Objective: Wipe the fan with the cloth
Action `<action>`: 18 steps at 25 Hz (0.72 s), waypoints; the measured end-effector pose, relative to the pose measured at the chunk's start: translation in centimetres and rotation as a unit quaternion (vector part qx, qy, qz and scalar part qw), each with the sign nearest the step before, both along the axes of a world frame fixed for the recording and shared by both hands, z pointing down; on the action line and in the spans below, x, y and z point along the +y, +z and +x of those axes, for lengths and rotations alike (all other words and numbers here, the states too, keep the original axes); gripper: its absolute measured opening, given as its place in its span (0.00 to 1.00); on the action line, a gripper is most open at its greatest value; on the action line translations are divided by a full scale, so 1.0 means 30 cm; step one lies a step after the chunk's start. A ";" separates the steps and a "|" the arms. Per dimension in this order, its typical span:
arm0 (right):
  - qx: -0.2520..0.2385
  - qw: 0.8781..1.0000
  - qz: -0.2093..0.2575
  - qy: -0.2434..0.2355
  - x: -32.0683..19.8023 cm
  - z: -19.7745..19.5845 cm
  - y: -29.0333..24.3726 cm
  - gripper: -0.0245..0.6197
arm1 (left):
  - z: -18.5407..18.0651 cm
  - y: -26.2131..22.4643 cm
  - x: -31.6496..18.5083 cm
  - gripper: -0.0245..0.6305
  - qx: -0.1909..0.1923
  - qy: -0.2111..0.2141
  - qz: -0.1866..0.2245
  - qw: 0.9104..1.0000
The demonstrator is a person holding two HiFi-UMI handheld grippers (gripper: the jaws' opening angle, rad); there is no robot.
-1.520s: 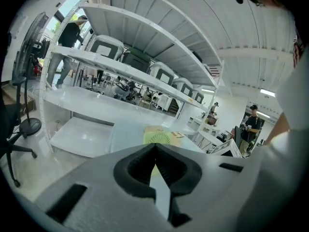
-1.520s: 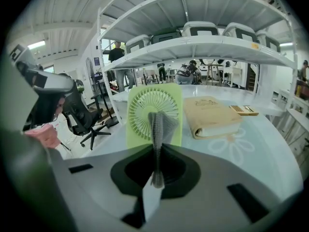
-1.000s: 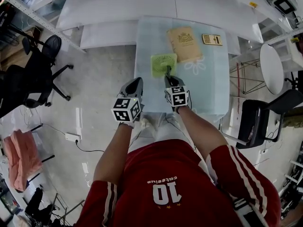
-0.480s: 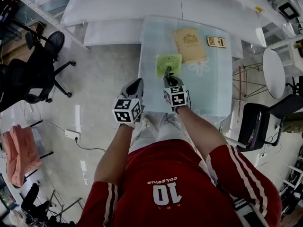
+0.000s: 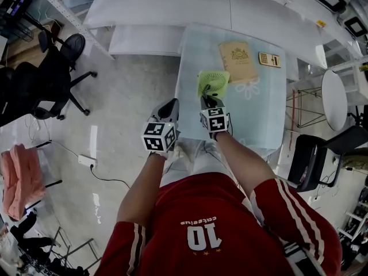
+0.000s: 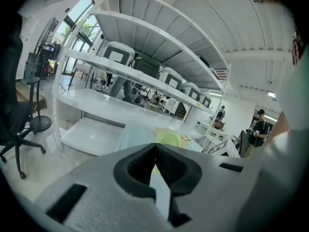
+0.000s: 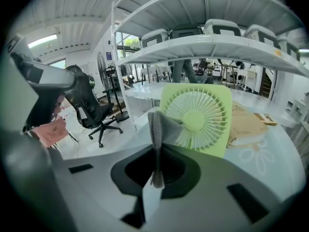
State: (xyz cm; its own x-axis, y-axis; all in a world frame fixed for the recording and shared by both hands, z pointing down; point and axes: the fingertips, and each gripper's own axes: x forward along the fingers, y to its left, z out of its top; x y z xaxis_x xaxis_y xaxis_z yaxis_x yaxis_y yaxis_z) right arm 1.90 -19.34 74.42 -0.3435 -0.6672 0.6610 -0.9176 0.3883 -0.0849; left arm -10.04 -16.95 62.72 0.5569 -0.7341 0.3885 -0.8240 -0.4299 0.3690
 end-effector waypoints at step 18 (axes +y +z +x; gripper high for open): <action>0.016 0.999 0.005 -0.052 0.021 -0.080 -0.048 0.06 | -0.090 -0.056 0.002 0.04 0.003 -0.021 0.021 1.000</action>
